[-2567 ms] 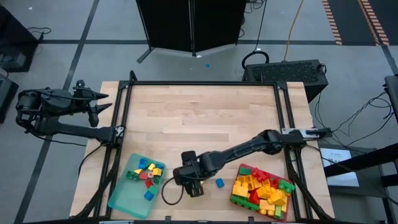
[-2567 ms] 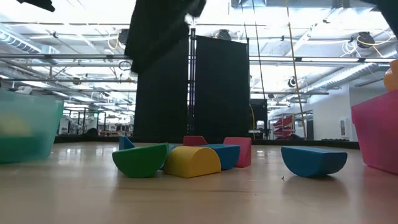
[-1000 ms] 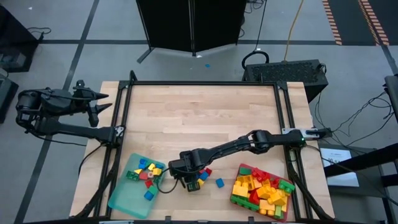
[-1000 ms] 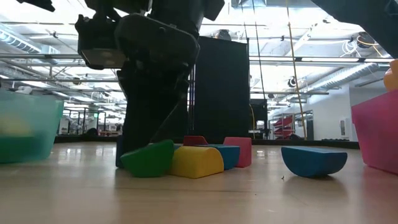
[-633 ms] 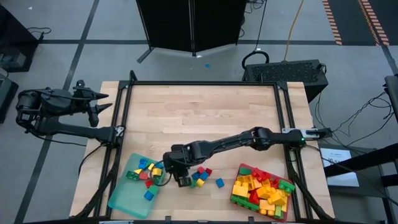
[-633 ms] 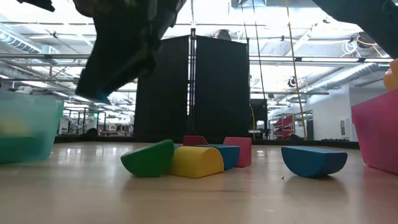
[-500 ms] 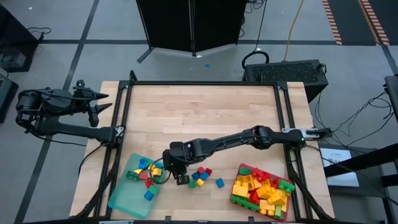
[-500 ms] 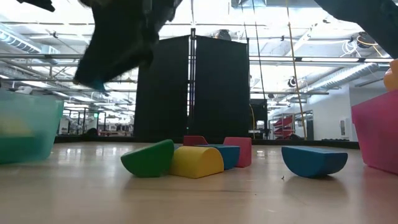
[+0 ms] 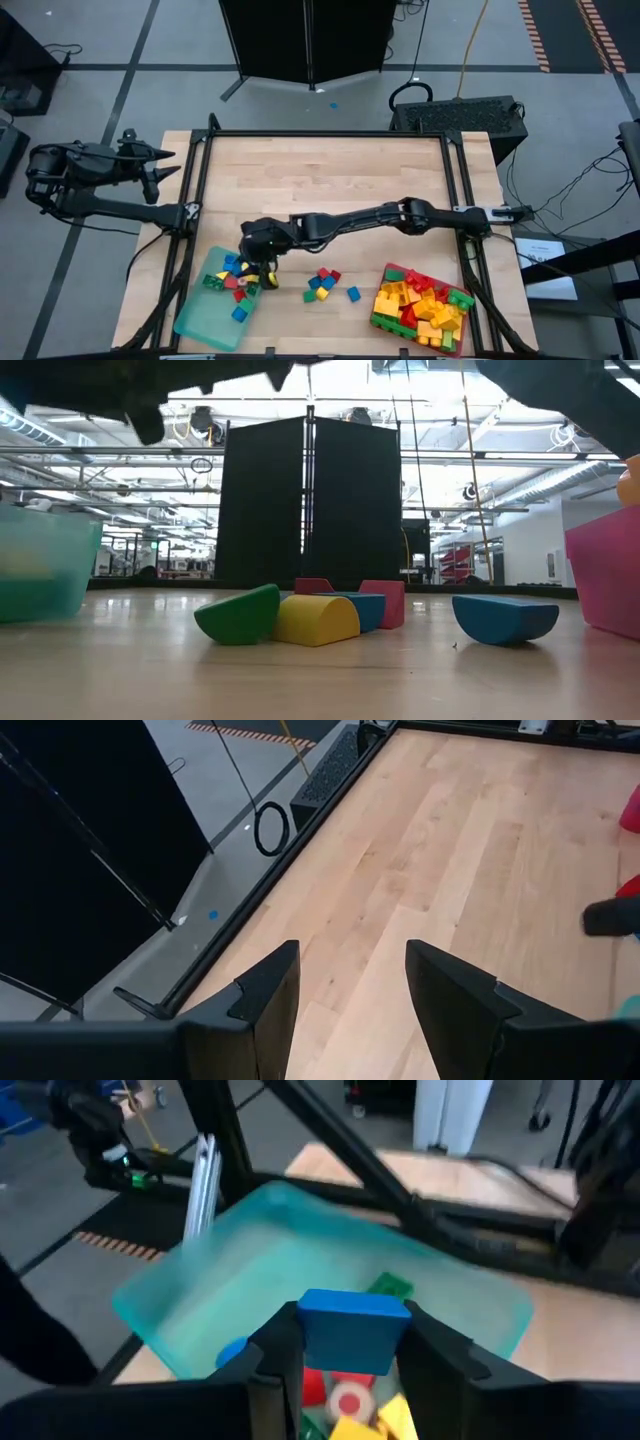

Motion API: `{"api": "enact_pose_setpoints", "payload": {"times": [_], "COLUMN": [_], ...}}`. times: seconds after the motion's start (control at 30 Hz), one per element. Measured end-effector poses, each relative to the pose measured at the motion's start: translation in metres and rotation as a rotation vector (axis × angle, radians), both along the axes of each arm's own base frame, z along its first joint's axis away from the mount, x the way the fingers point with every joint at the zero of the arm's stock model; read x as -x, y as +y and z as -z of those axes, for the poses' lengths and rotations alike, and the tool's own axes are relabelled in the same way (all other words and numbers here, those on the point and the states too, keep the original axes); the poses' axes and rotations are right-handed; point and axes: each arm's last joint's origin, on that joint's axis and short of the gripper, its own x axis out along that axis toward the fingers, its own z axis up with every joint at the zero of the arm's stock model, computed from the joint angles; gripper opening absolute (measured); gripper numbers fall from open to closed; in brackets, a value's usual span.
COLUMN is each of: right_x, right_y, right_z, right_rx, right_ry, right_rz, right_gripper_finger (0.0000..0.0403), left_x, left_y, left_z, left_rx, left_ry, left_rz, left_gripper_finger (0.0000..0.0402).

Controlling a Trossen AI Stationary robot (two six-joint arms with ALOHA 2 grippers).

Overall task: Sort blocks by size
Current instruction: Put the blue block into the blue bin, then put the red block into the blue bin

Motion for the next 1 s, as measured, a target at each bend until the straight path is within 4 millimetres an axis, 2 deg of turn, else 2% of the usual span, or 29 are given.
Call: {"api": "enact_pose_setpoints", "payload": {"times": [0.13, 0.33, 0.4, 0.53, 0.67, 0.87, 1.0], "right_x": [-0.007, -0.008, -0.008, -0.009, -0.010, -0.003, 0.028], "right_y": [0.000, 0.004, 0.004, 0.002, -0.004, -0.013, -0.022], "right_z": [0.015, 0.039, 0.039, 0.036, 0.035, 0.031, -0.008], "right_rx": [-0.039, -0.053, -0.046, -0.033, -0.083, -0.102, -0.103], "right_ry": [-0.014, 0.072, 0.071, 0.046, 0.065, 0.183, 0.393], "right_rz": [-0.002, 0.003, 0.008, 0.035, 0.070, 0.107, 0.149], "right_gripper_finger": [0.0109, 0.0110, 0.0135, 0.0220, 0.0268, 0.0264, 0.0251], "left_x": [0.000, 0.000, 0.000, 0.000, 0.000, 0.000, 0.000], "left_y": [0.000, 0.000, 0.000, 0.000, 0.000, 0.000, 0.000], "left_z": [0.000, 0.000, 0.000, 0.000, 0.000, 0.000, 0.000], "left_rx": [0.001, 0.002, 0.003, 0.003, 0.003, 0.003, 0.003], "left_ry": [-0.001, -0.002, -0.002, -0.002, -0.003, -0.003, -0.003], "left_rz": [-0.001, -0.001, -0.002, -0.002, -0.002, -0.002, -0.002], "left_gripper_finger": [0.0187, 0.0187, 0.0187, 0.0187, 0.0187, 0.0187, 0.0187]}}
